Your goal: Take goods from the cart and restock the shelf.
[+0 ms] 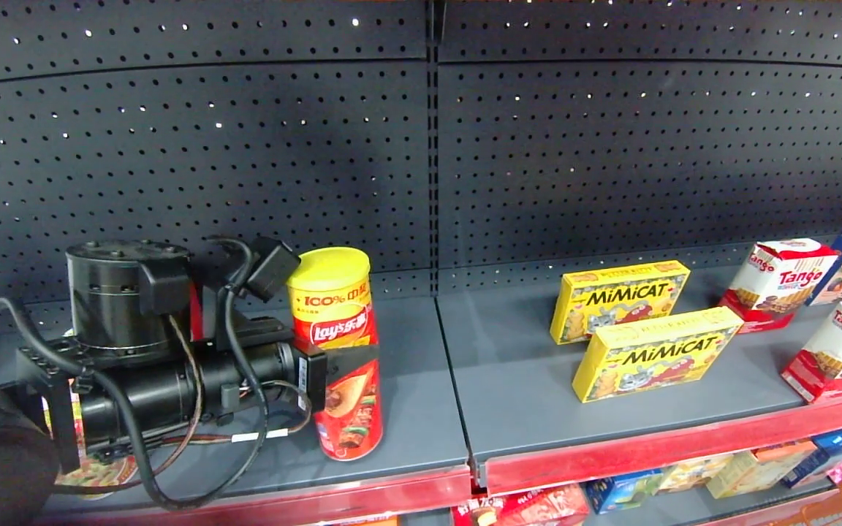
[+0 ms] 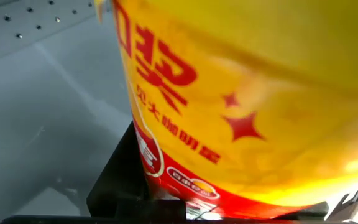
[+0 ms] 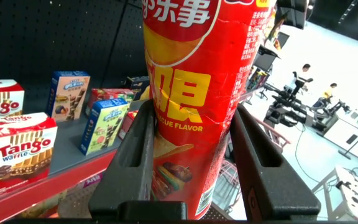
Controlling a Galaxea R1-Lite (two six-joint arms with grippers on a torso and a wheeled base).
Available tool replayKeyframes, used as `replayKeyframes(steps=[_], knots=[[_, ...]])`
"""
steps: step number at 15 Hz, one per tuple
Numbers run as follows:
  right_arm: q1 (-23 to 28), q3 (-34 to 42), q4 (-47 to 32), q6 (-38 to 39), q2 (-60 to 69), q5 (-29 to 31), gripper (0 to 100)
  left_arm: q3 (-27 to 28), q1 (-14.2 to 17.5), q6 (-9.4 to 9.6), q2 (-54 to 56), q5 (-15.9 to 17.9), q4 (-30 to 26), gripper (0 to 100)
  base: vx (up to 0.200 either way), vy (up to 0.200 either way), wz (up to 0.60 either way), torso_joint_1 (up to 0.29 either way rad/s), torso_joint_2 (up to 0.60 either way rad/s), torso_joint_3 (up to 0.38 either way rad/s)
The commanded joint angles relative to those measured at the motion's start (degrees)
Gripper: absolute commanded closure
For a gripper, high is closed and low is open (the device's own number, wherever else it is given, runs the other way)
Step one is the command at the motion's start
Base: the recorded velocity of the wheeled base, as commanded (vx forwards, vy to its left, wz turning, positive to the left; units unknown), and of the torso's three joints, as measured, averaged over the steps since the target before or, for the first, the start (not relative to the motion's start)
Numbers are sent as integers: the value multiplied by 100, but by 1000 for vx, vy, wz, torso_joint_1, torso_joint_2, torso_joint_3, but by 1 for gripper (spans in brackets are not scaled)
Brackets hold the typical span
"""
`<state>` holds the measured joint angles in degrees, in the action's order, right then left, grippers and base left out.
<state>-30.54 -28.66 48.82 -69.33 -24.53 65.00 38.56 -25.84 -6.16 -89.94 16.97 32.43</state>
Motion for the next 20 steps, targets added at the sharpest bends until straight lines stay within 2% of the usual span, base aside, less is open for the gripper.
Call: replayKeyframes(steps=[1, 11, 20], knots=[[-14, 18, 4, -2, 1, 4, 100, 38, -17, 0, -208, -1, 0, 100, 0, 0, 0, 0, 0, 0], [-22, 106, -127, 7, 115, 4, 100, 380, -52, -8, -639, -9, 0, 100, 0, 0, 0, 0, 0, 0], [-22, 106, -207, 7, 220, 13, 100, 301, -52, 0, -630, -36, 18, 100, 0, 0, 0, 0, 0, 0]])
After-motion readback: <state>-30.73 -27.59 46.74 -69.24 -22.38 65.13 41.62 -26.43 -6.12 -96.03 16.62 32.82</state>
